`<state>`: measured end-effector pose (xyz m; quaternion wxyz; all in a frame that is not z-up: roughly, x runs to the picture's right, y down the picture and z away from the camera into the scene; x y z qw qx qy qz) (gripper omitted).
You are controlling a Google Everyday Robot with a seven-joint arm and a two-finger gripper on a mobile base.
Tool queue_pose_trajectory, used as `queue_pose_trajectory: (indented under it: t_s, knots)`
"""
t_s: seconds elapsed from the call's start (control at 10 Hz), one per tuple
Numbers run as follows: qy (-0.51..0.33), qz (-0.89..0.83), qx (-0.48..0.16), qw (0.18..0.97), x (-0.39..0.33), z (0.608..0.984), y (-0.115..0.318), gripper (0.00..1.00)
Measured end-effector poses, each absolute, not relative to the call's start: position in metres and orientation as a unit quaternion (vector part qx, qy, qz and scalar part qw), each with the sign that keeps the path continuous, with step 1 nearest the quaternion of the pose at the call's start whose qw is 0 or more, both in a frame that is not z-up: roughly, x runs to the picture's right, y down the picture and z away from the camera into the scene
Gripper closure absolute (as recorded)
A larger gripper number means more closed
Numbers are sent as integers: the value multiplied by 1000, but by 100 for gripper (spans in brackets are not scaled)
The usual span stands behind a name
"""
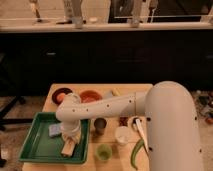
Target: Wipe tray with eraser
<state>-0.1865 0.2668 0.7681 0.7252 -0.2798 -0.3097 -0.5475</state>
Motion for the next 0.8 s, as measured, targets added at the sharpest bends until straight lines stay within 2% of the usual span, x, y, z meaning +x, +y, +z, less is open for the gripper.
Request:
queue_pose_trajectory:
  t_s: [0.5,0.8]
  knots:
    - [-292,-539,-302,730,-177,796,267,100]
    - [-309,-546,-291,722,-192,788,266,100]
